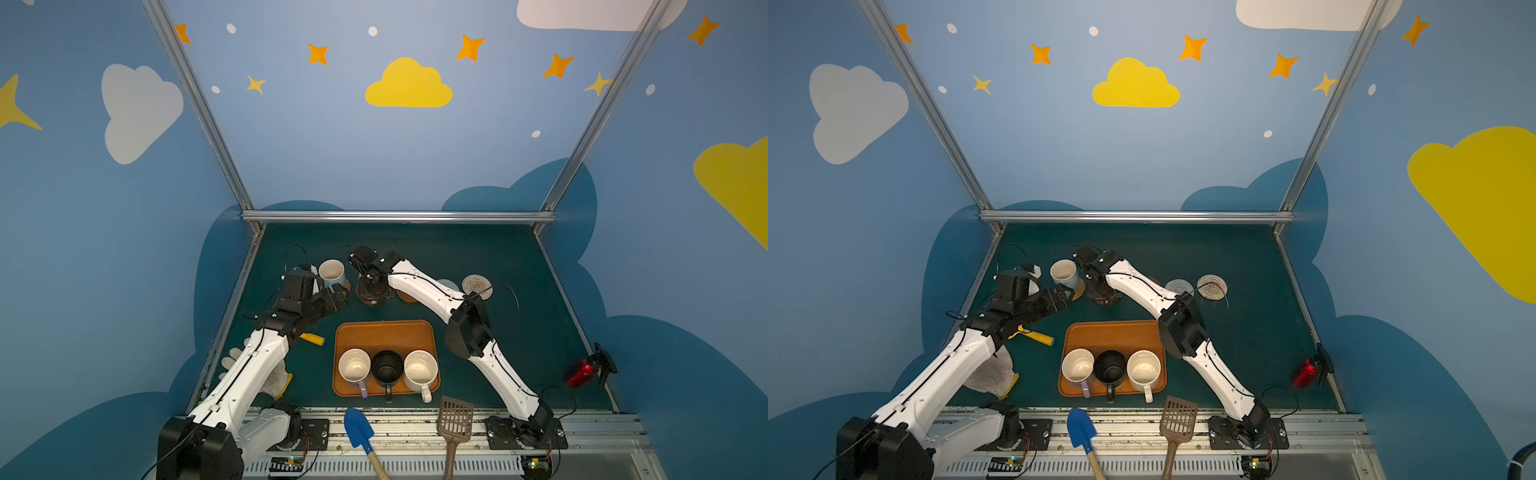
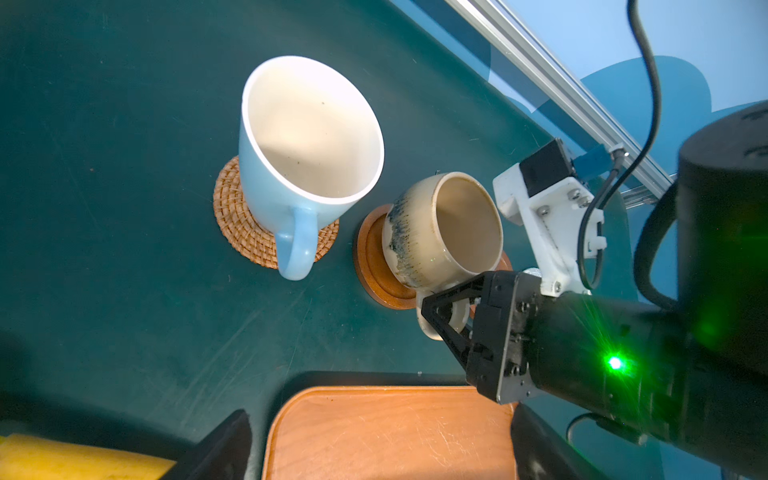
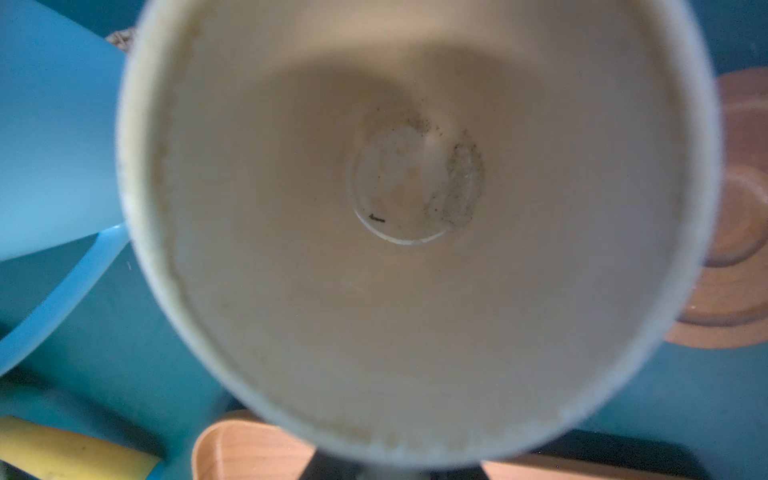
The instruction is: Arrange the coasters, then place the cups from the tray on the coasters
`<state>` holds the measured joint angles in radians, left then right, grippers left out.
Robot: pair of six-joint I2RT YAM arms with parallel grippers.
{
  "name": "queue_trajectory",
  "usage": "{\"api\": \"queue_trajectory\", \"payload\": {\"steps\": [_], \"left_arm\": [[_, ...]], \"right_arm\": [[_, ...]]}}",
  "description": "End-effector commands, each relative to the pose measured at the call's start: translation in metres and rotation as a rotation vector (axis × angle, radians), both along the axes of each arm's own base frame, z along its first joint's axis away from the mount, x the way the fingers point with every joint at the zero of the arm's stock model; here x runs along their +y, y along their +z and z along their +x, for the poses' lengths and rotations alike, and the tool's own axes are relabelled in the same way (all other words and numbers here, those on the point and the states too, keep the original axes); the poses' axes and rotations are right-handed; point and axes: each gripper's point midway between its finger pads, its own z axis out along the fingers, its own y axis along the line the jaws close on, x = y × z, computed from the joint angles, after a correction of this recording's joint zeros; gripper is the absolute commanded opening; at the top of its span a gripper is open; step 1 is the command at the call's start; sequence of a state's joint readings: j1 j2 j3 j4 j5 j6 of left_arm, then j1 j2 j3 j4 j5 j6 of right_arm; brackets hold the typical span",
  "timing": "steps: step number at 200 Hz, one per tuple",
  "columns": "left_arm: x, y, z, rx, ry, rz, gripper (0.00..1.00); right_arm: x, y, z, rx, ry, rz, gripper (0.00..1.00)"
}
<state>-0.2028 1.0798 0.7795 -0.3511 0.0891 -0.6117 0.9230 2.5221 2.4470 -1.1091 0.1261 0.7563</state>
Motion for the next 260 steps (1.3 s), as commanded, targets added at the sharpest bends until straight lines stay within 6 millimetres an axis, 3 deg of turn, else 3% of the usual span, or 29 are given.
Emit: {"api": "queue_trajectory", "payload": {"steps": [1,71,101,136,204,260], "left_arm": [[0.003,0.003,-0.002,-0.012,-0.001,0.009,0.97],[0.003,0.005,-0.003,-0.016,0.000,0.005,0.96],[0.002,0.006,-0.002,-0.020,0.002,0.000,0.96],[0.002,0.009,-0.002,-0.026,0.002,-0.006,0.96],[0.003,0.009,-0.003,-0.028,0.003,-0.001,0.96],[0.003,0.009,-0.003,-0.029,0.001,0.002,0.97]], "right_arm": [[0.005,-0.013,-0.015,0.055,0.048,0.005,0.00],[-0.006,-0.018,-0.021,0.078,0.053,-0.031,0.00],[-0.001,-0.006,-0.022,0.054,0.066,-0.004,0.00],[-0.006,0.021,-0.010,-0.013,0.054,0.016,0.00],[0.001,0.040,-0.010,0.017,0.072,0.066,0.00],[0.001,0.022,-0.010,0.054,0.071,0.055,0.00]]}}
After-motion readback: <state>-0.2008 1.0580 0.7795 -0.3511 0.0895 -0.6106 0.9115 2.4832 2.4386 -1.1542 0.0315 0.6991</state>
